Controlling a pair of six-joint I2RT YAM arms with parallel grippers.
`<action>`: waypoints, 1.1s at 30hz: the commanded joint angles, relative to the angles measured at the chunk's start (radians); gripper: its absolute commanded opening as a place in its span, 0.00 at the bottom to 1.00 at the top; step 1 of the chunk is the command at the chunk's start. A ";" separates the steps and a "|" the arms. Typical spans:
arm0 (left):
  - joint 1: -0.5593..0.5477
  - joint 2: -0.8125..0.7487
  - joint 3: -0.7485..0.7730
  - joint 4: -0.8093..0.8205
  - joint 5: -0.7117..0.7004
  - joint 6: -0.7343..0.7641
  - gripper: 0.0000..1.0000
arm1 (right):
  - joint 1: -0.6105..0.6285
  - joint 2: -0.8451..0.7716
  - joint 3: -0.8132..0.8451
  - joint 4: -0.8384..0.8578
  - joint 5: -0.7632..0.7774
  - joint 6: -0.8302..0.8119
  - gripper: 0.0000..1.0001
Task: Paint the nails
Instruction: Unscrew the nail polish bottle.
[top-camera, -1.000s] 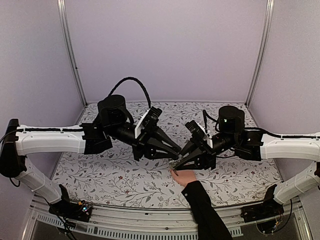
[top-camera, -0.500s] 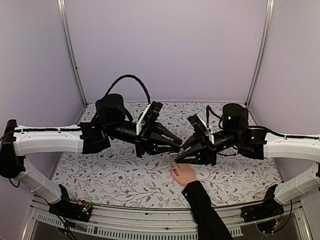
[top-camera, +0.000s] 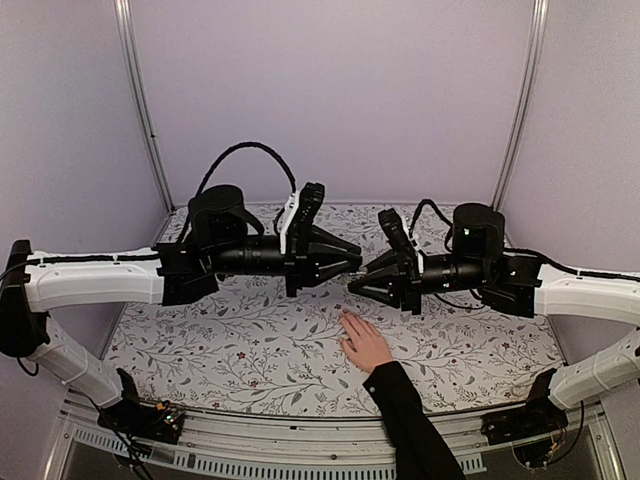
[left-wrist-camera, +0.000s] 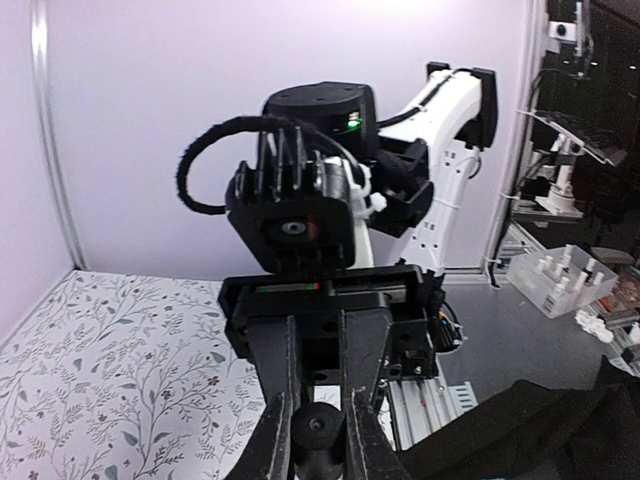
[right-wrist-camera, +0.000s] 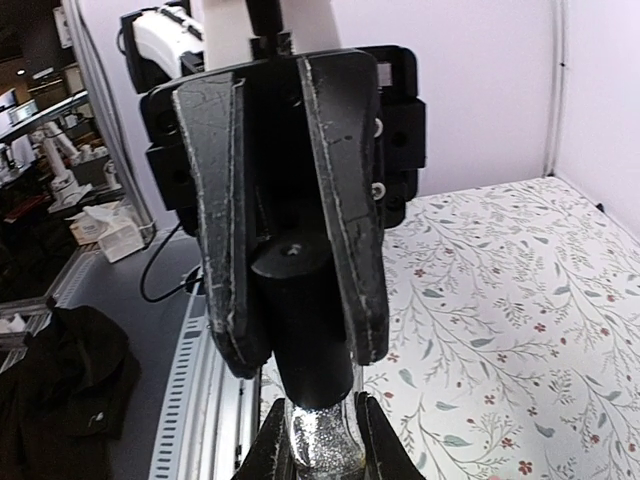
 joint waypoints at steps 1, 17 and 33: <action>-0.026 0.028 -0.016 0.008 -0.182 -0.023 0.00 | 0.007 0.000 0.023 0.004 0.252 0.036 0.00; -0.045 0.150 0.002 0.073 -0.561 -0.215 0.00 | 0.007 0.075 0.034 -0.002 0.567 0.032 0.00; -0.053 0.161 0.035 0.003 -0.608 -0.237 0.00 | 0.007 0.089 0.024 0.014 0.567 0.037 0.00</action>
